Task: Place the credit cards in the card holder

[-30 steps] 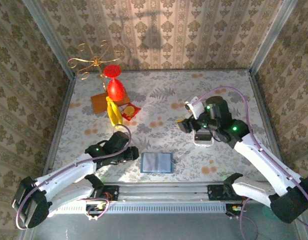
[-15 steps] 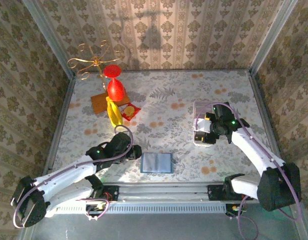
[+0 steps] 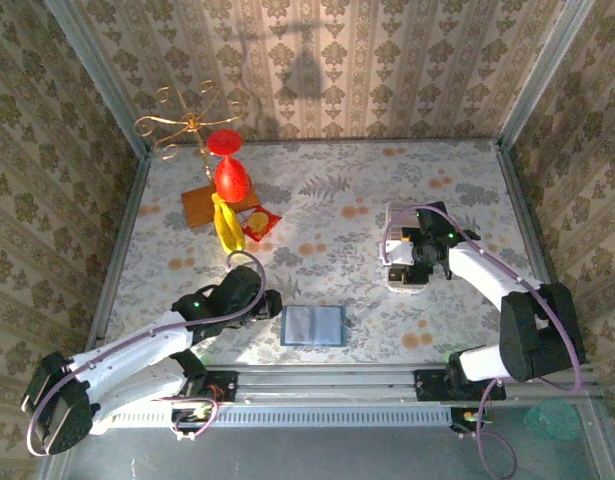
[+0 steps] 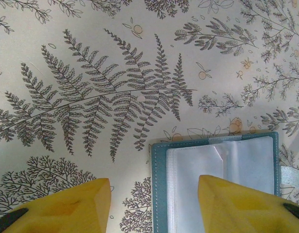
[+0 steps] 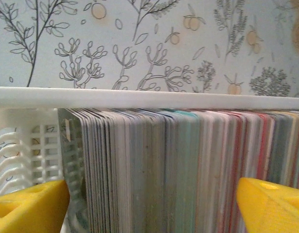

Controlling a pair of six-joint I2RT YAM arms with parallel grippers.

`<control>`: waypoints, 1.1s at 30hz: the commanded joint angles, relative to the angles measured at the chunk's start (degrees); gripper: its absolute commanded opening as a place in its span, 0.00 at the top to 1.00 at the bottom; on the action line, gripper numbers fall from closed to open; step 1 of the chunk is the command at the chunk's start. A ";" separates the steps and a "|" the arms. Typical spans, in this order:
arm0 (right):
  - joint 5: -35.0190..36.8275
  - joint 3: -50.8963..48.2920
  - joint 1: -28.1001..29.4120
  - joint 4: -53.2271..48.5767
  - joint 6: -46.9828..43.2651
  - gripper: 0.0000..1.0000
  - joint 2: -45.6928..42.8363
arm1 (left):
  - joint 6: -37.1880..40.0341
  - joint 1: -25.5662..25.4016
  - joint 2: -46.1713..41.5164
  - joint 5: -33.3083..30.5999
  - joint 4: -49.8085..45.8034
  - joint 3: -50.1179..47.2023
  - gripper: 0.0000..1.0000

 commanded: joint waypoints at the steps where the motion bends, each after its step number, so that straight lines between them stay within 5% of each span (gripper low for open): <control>1: -1.02 0.79 -0.25 0.57 -1.69 0.10 0.94 | -1.63 -0.35 -0.74 -1.27 -0.43 -0.88 0.49; 5: 0.42 0.21 -0.24 2.11 -2.03 0.15 1.73 | -2.61 -0.41 -0.82 -1.27 0.06 -1.49 0.50; 11: 1.58 0.47 -0.16 1.44 -2.16 0.39 0.53 | -3.33 -0.43 -0.83 -1.14 0.23 -1.93 0.50; 33: 2.81 2.03 1.42 -5.92 -1.08 0.86 -4.88 | -3.03 -0.71 -0.77 1.08 0.91 -2.82 0.52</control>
